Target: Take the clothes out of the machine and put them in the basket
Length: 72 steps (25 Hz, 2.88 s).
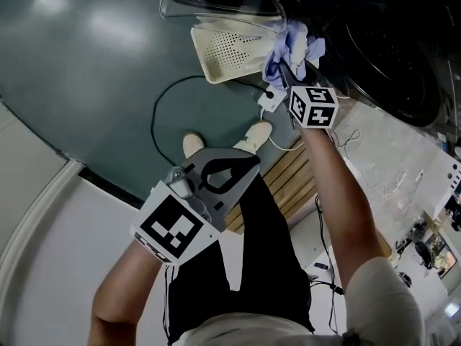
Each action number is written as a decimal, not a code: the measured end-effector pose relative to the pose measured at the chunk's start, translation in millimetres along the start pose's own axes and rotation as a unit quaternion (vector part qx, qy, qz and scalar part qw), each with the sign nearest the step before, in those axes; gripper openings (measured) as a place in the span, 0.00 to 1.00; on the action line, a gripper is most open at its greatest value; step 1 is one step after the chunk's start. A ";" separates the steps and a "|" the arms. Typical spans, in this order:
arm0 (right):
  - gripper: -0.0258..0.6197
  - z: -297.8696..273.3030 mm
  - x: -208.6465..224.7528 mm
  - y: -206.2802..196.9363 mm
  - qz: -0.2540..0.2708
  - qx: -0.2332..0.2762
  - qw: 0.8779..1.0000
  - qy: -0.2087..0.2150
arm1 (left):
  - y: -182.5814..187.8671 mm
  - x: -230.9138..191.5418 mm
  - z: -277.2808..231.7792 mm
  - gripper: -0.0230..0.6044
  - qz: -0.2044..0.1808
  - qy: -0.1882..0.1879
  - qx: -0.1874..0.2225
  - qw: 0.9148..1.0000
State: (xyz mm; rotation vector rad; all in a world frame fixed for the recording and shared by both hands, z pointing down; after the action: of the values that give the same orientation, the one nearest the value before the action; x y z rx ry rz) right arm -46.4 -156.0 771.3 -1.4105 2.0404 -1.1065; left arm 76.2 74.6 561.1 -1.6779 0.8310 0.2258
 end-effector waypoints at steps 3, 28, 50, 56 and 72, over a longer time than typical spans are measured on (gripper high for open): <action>0.31 -19.9 1.2 -10.4 0.004 -0.013 1.000 0.007 | -3.3 -3.7 -4.3 0.03 -0.008 -0.002 -0.006 1.000; 0.31 -145.2 28.5 -79.8 -0.028 -0.067 0.994 0.078 | -0.9 -52.1 -110.5 0.03 -0.036 -0.025 -0.045 0.998; 0.37 -145.7 32.3 -92.7 -0.032 -0.080 0.991 0.103 | 1.7 -63.9 -130.1 0.03 -0.031 -0.037 -0.047 0.998; 0.37 -123.2 29.7 -84.0 -0.036 -0.085 0.991 0.101 | 11.4 -52.6 -126.0 0.03 -0.035 -0.042 -0.049 0.997; 0.37 -11.0 9.6 -10.6 -0.055 -0.048 0.994 0.086 | 65.5 8.1 -94.7 0.03 -0.062 -0.060 -0.061 0.994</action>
State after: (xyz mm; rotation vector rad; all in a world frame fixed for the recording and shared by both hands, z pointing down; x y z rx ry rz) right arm -51.9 -162.5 787.1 -1.5380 2.1854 -1.2287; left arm 14.5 -18.9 533.3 -1.8054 0.6315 0.2926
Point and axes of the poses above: the fingertips, and each gripper's own axes: z backward along the fingers, x to its right, y out of its top, the point moved 9 cm from there along z, backward along the fingers, and after that the axes turned 10 degrees about x, right-handed, at the moved point
